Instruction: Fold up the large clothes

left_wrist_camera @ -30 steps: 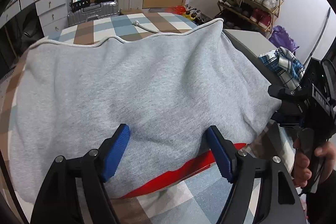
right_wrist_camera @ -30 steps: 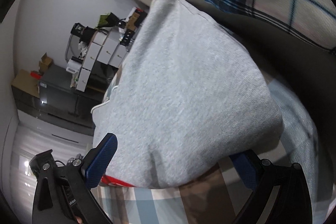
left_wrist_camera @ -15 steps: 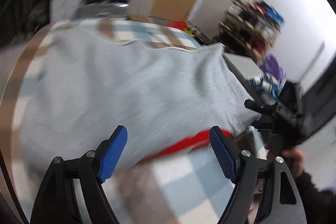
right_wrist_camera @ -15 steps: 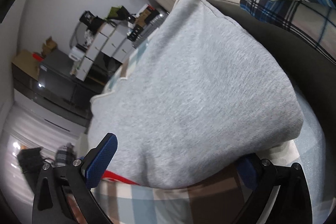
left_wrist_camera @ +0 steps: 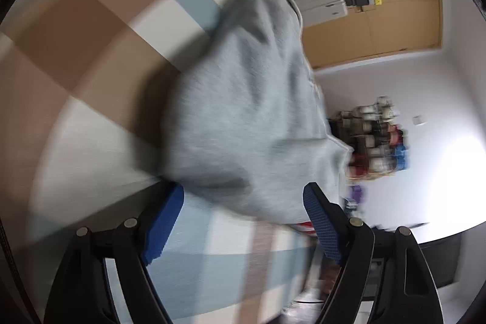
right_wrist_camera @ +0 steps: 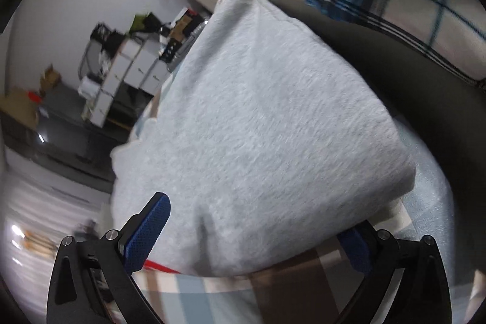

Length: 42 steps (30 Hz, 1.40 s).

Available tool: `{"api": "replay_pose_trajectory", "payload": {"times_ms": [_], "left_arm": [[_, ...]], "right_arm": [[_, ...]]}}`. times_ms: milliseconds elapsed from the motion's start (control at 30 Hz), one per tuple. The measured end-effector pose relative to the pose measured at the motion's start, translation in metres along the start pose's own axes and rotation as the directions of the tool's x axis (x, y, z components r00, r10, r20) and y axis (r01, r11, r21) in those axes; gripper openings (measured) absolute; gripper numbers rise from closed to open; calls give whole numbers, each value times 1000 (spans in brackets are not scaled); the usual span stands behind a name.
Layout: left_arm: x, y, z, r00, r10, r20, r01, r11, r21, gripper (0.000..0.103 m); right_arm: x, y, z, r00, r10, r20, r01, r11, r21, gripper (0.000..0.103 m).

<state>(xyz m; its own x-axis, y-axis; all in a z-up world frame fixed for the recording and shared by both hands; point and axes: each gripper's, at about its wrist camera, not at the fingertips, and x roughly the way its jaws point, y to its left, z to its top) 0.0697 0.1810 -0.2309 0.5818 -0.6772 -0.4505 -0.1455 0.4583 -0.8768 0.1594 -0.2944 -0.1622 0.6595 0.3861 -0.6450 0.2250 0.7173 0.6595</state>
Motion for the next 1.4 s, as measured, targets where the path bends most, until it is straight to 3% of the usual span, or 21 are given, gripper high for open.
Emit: {"api": "replay_pose_trajectory", "payload": {"times_ms": [67, 200, 300, 367, 467, 567, 633, 667, 700, 733, 800, 900, 1033, 1200, 1400], "left_arm": [[4, -6, 6, 1000, -9, 16, 9, 1000, -18, 78], [17, -13, 19, 992, -122, 36, 125, 990, -65, 83], [15, -12, 21, 971, -221, 95, 229, 969, -87, 83], [12, -16, 20, 964, -240, 110, 246, 968, -43, 83], [14, -16, 21, 975, -195, 102, 196, 981, 2, 83], [15, -13, 23, 978, -178, 112, 181, 983, -17, 83], [18, -14, 25, 985, -138, 108, 140, 990, -10, 81], [19, -17, 24, 989, -99, 107, 99, 995, -1, 76], [20, -17, 23, 991, -64, 114, 63, 998, 10, 60], [18, -16, 23, 992, -16, 123, 15, 1000, 13, 34], [19, -3, 21, 992, 32, 126, -31, 999, -12, 5], [14, 11, 18, 992, -11, 127, 18, 998, -55, 4], [7, -6, 6, 982, 62, 176, -65, 998, 13, 3], [0, -8, -1, 978, 97, 186, -101, 995, 16, 2], [-5, -13, -9, 975, 114, 192, -125, 991, 47, 2]], "right_arm": [[-1, -11, 5, 998, 69, 7, -70, 994, 79, 103], [1, -23, 14, 979, 201, 35, -204, 965, 166, 103], [0, -23, 16, 972, 232, 46, -237, 960, 149, 103], [0, -17, 16, 976, 213, 46, -217, 969, 118, 103], [3, -2, 13, 996, 84, 21, -84, 996, 13, 94], [8, 9, 7, 997, -67, 28, 69, 996, -56, 59], [8, 9, 3, 989, -140, 45, 143, 987, -72, 23], [7, 7, 1, 986, -156, 50, 160, 984, -75, 20], [6, 4, 0, 988, -146, 54, 149, 986, -70, 18], [3, 2, -1, 989, -137, 61, 141, 988, -68, 14], [-3, 4, -4, 987, -145, 76, 152, 983, -103, 11], [-12, 12, -8, 980, -169, 103, 186, 967, -175, 9], [-19, 25, -10, 973, -194, 127, 222, 939, -264, 8], [-23, 30, -20, 963, -232, 141, 268, 895, -356, 5], [-30, 24, -30, 964, -225, 143, 263, 891, -371, 5]]}}
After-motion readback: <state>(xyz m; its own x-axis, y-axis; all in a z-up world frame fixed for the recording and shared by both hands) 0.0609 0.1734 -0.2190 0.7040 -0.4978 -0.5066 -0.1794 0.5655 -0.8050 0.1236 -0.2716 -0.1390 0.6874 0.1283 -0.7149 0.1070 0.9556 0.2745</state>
